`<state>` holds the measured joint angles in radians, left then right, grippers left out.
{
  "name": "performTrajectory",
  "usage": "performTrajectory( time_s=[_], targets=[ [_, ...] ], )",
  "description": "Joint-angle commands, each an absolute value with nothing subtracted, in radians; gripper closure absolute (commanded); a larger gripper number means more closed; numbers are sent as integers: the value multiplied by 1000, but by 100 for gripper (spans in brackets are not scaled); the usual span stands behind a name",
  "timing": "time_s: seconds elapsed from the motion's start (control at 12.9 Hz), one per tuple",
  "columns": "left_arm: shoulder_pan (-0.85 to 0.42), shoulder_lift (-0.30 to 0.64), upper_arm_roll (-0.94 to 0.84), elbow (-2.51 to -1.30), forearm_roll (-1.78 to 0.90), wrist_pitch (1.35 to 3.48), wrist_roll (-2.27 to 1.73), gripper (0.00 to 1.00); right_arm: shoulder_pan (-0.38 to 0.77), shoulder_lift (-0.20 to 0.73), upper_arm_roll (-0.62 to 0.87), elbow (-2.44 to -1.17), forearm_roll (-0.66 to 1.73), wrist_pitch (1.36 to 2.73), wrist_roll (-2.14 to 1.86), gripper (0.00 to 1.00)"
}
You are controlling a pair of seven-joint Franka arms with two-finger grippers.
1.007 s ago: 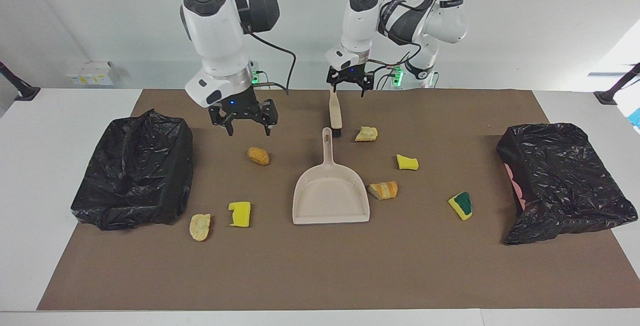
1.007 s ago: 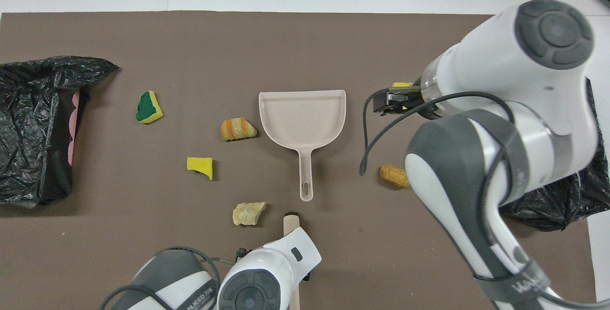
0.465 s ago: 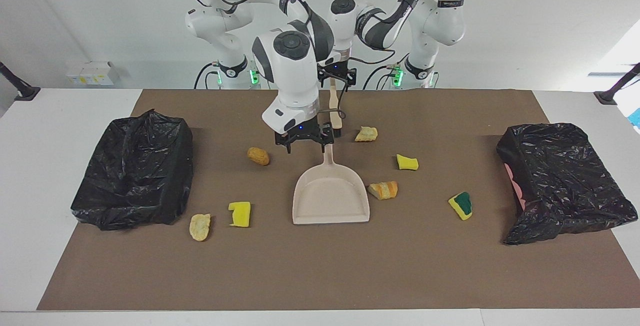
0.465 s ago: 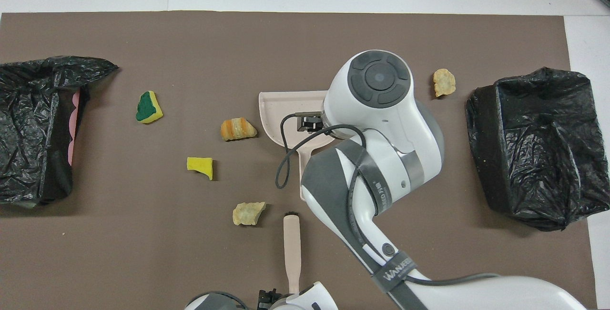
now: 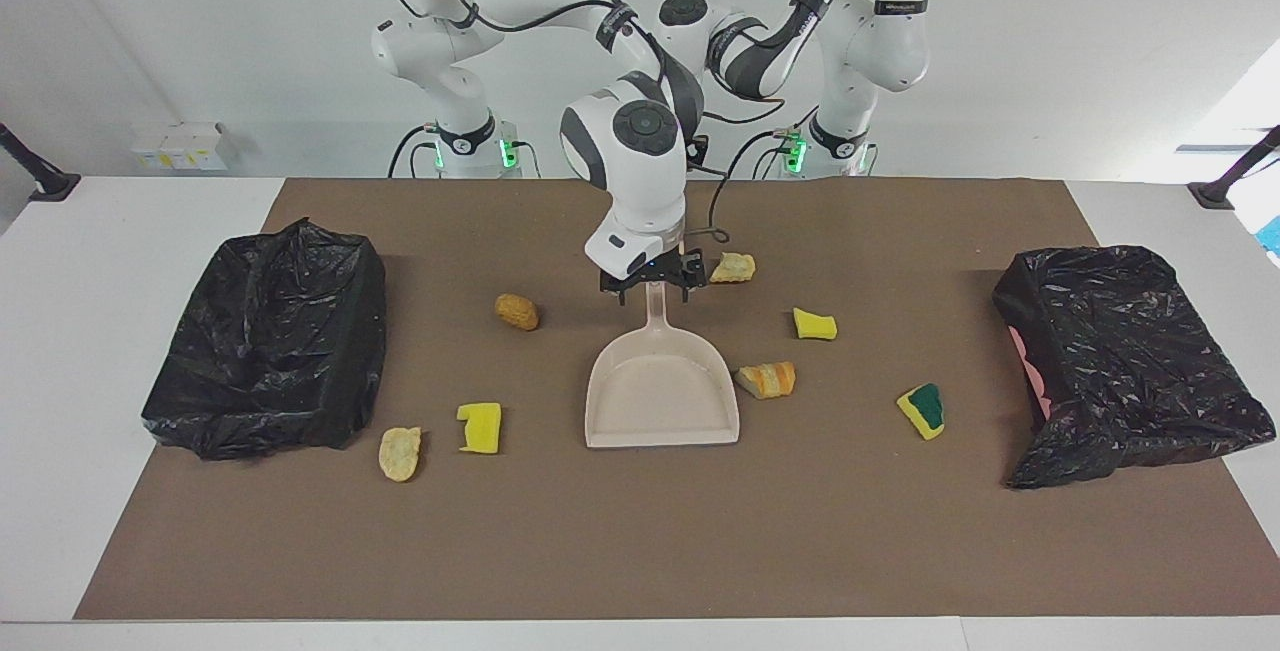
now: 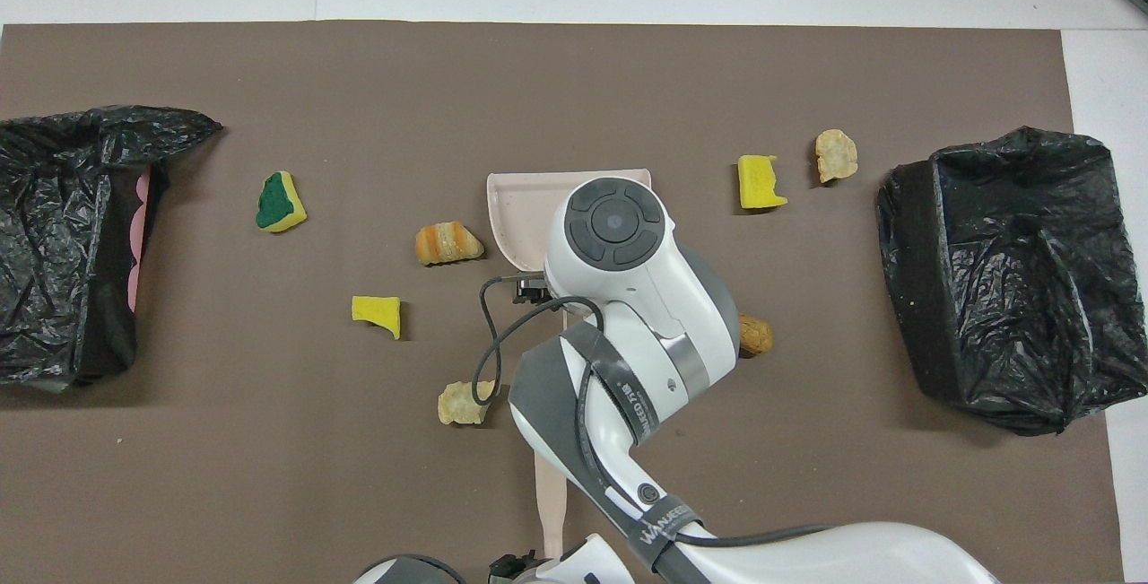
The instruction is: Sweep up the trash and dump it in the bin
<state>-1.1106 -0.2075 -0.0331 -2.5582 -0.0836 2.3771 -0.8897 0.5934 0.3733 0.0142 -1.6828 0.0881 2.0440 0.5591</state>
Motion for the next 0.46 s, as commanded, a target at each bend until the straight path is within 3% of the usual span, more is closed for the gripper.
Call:
performTrajectory(
  time_s=[0.0, 0.31, 0.39],
  targets=[
    [-1109, -224, -21, -2582, -87, 2399, -900, 100, 610, 318, 14, -1822, 144, 2121, 581, 0],
    [-1094, -229, -21, -2582, -87, 2385, -902, 100, 634, 305, 14, -1867, 144, 2148, 620, 0],
    [-1091, -235, -21, -2580, -87, 2381, -902, 100, 634, 304, 14, -1868, 144, 2145, 621, 7]
  ],
)
